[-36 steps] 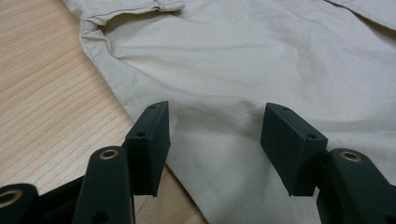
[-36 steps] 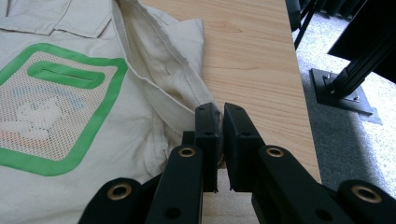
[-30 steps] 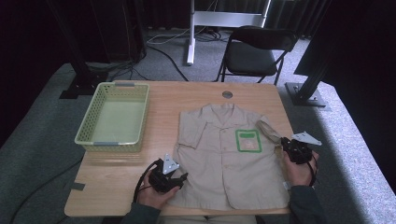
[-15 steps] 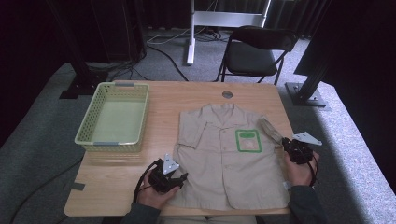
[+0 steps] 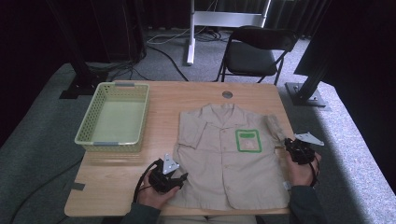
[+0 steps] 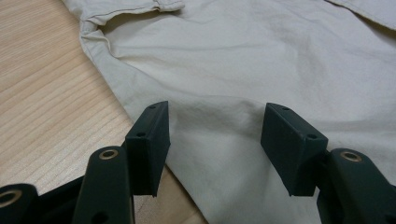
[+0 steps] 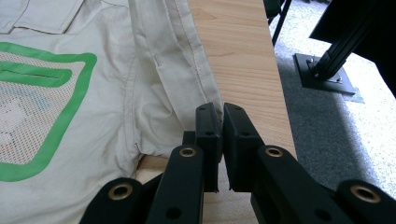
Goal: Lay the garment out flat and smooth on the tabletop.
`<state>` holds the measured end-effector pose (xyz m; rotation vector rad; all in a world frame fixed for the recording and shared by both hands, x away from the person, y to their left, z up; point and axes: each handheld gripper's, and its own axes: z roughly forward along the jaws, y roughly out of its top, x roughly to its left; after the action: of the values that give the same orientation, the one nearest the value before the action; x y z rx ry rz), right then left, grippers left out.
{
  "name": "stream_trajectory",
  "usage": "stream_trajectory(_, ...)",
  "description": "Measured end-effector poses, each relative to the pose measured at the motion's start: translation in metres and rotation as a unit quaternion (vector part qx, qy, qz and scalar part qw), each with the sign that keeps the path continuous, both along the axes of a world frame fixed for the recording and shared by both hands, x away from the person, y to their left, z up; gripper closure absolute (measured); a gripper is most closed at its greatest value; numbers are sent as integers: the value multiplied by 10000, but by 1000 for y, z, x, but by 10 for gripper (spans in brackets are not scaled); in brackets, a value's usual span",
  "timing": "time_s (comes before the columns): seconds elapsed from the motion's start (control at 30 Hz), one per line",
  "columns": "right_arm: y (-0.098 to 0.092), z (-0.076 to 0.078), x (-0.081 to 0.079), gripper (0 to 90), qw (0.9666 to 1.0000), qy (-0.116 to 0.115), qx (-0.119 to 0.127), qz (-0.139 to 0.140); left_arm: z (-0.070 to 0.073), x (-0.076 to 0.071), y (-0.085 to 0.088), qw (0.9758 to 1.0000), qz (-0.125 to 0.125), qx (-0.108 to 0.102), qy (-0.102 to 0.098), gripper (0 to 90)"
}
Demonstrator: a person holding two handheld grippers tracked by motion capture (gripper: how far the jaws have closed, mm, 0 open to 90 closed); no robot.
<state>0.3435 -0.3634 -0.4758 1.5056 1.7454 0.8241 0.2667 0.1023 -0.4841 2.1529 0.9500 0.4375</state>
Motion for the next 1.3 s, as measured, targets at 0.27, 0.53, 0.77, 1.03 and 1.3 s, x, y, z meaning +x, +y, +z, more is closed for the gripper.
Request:
stream_trajectory(0.27,-1,0,-1,839,10000,-10,8,-63,0,0,0,10000,0,0,0,426)
stream_trajectory(0.53,-1,0,-2,802,9999,-37,-17,-126,0,0,0,10000,-1,-1,1,426)
stream_trajectory(0.77,-1,2,-3,704,9998,-177,19,-101,0,0,0,10000,-2,-1,1,425)
stream_trajectory(1.03,2,3,-5,646,9996,-291,35,43,0,0,0,10000,5,-9,6,425)
stream_trajectory(1.3,10,1,-1,618,9987,-153,-60,480,0,1,1,10000,-2,-17,12,426)
